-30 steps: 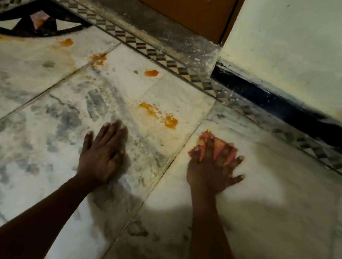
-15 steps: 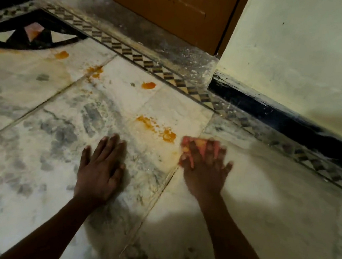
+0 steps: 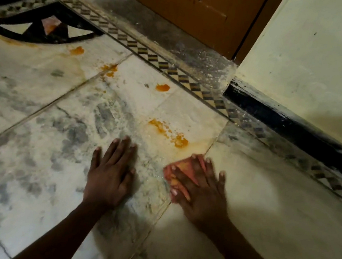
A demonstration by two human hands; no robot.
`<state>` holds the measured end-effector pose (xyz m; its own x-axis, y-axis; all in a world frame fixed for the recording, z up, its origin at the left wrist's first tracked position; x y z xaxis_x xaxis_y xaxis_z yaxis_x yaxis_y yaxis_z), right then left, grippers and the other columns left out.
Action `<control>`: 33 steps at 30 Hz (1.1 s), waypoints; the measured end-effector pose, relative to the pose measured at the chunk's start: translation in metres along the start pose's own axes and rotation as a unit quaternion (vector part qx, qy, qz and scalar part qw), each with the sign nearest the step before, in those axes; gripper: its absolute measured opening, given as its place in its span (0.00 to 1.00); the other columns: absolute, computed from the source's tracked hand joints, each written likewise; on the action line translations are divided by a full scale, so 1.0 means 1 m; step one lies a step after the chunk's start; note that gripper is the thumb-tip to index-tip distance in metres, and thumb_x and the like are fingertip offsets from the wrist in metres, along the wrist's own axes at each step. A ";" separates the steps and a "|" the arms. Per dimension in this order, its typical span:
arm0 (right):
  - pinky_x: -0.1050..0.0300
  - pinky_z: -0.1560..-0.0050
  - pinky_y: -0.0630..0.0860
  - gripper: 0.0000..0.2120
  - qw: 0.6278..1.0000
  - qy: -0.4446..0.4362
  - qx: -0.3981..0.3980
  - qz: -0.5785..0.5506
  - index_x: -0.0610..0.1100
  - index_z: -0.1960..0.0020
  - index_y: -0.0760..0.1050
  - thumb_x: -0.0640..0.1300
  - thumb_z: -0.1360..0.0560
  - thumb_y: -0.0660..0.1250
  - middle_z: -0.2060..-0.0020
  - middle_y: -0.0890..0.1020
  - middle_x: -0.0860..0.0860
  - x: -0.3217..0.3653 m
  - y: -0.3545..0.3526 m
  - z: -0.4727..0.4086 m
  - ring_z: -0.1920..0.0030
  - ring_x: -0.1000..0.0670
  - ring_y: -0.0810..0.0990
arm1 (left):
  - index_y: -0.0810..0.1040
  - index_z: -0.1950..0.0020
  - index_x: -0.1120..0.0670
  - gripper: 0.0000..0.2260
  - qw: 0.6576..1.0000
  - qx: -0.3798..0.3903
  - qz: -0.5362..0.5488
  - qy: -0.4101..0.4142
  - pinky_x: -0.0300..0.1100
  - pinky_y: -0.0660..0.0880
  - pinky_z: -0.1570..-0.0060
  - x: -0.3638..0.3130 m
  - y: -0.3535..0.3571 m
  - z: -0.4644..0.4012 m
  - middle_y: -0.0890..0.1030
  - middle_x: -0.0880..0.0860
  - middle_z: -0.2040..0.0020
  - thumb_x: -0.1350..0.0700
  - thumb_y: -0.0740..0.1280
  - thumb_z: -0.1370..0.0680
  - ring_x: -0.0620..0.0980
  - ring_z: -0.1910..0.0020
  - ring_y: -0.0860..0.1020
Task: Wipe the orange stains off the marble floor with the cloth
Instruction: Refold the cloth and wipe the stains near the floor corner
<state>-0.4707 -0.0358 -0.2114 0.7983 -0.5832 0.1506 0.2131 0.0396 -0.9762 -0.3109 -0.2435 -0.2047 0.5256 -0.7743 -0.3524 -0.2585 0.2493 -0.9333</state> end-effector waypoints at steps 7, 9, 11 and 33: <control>0.24 0.20 0.44 0.32 0.930 0.354 -0.048 -0.089 0.69 0.17 0.41 0.71 0.18 0.47 0.14 0.40 0.44 -0.119 -0.020 -0.036 0.15 0.33 0.39 | 0.58 0.14 0.46 0.31 1.000 -0.002 -0.001 -0.004 0.63 0.48 0.18 -0.004 0.001 0.000 0.52 0.47 0.13 0.44 0.55 0.18 0.51 0.14 0.50; 0.25 0.20 0.41 0.33 0.963 0.256 -0.059 -0.056 0.70 0.17 0.43 0.72 0.20 0.49 0.13 0.42 0.45 -0.045 -0.011 -0.035 0.15 0.35 0.39 | 0.58 0.14 0.46 0.31 1.000 0.001 0.002 -0.006 0.63 0.48 0.18 -0.002 0.001 0.000 0.52 0.47 0.13 0.44 0.56 0.18 0.51 0.14 0.49; 0.28 0.19 0.43 0.33 0.994 0.081 -0.076 -0.023 0.70 0.17 0.50 0.70 0.21 0.53 0.13 0.47 0.48 0.042 0.003 0.001 0.14 0.38 0.43 | 0.58 0.15 0.45 0.31 1.000 0.002 0.003 -0.005 0.63 0.49 0.18 -0.002 -0.001 0.000 0.52 0.46 0.13 0.44 0.56 0.19 0.50 0.14 0.50; 0.25 0.20 0.45 0.29 0.977 0.205 -0.058 -0.031 0.72 0.18 0.50 0.71 0.19 0.45 0.13 0.47 0.48 -0.058 -0.010 -0.027 0.14 0.36 0.45 | 0.53 0.14 0.42 0.31 1.000 0.015 -0.005 -0.009 0.60 0.46 0.18 0.002 0.003 0.000 0.48 0.44 0.13 0.41 0.51 0.17 0.48 0.14 0.47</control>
<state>-0.5347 -0.0244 -0.2147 0.4879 -0.8584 0.1585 0.1706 -0.0843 -0.9817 -0.3110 -0.2445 -0.2077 0.5419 -0.7670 -0.3437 -0.2287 0.2589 -0.9384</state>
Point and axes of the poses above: each hand's wrist, its own z-axis away from the middle knuckle, its own y-axis out of the palm, x = y × z, the point moved 9 cm from there along -z, towards the middle knuckle
